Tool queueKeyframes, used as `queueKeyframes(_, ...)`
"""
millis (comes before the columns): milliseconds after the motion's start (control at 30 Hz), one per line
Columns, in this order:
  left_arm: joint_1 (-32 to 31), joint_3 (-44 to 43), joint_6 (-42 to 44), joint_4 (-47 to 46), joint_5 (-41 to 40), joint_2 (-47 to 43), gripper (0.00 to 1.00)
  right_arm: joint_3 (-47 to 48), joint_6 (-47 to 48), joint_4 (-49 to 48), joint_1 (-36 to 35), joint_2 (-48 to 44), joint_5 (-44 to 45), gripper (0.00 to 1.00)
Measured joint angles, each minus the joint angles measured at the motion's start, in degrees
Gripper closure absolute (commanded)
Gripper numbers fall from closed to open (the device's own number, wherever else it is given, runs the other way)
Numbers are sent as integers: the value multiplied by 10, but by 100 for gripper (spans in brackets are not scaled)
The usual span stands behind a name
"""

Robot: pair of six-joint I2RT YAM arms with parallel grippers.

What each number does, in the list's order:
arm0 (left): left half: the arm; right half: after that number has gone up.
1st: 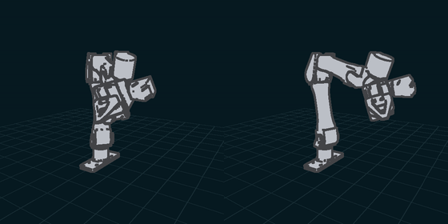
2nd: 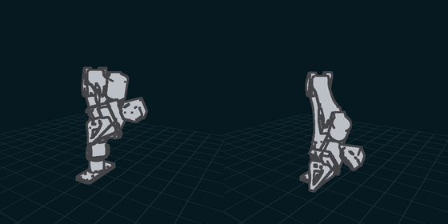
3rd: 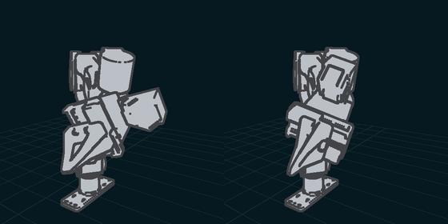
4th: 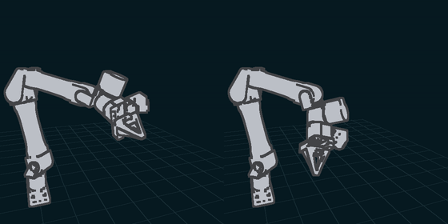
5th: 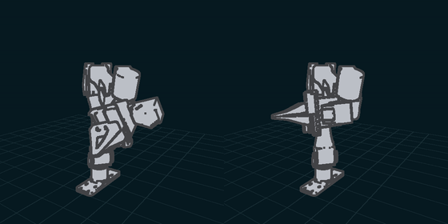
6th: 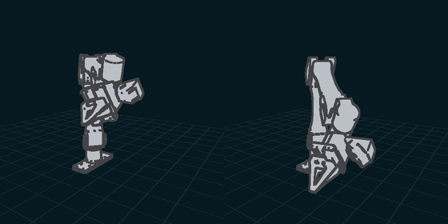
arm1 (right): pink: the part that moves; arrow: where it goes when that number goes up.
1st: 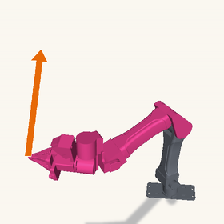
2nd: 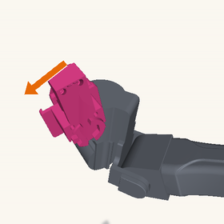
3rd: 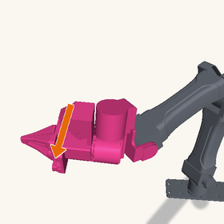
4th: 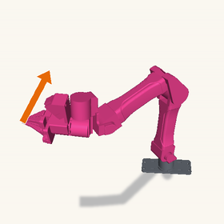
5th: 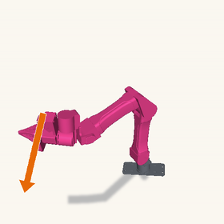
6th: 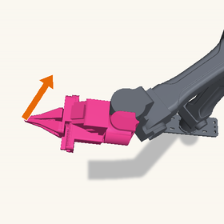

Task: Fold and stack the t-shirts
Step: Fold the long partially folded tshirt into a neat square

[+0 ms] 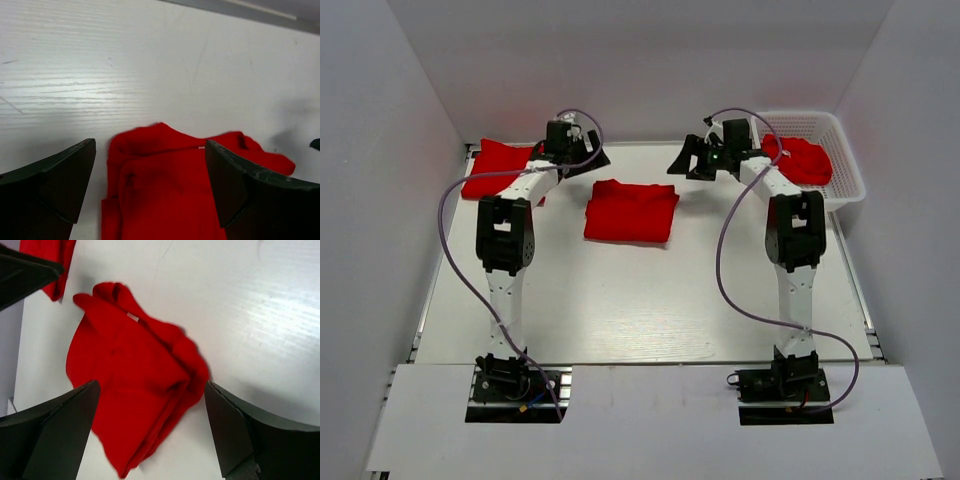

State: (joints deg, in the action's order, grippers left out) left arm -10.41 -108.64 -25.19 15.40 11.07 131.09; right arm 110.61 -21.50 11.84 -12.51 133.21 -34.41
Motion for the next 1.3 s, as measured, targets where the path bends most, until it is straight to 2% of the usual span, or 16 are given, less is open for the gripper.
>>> queueKeyframes(167,-17,97,38,-24,58,-35,0,-83,41,6,-17,-91,5,10)
queueKeyframes(300,-32,146,49,-43,104,-48,0,-107,59,3,-43,-119,-16,10)
queueKeyframes(567,-40,111,55,-57,146,-37,0,-111,40,-10,-69,-75,-73,10)
queueKeyframes(700,-40,61,52,-66,146,7,0,-104,-5,-67,-64,-24,-96,10)
queueKeyframes(933,-32,22,36,-71,125,64,0,-84,-103,-160,-49,52,-88,10)
queueKeyframes(1033,-31,19,32,-62,103,65,10,-98,-136,-200,-41,51,-75,10)
queueKeyframes(1067,-31,18,31,-59,94,65,26,-111,-148,-217,-36,50,-70,10)
queueKeyframes(1100,-31,18,30,-55,85,65,31,-123,-161,-234,-31,49,-71,10)
queueKeyframes(1300,-30,17,29,-41,53,66,31,-147,-185,-266,-11,41,-81,10)
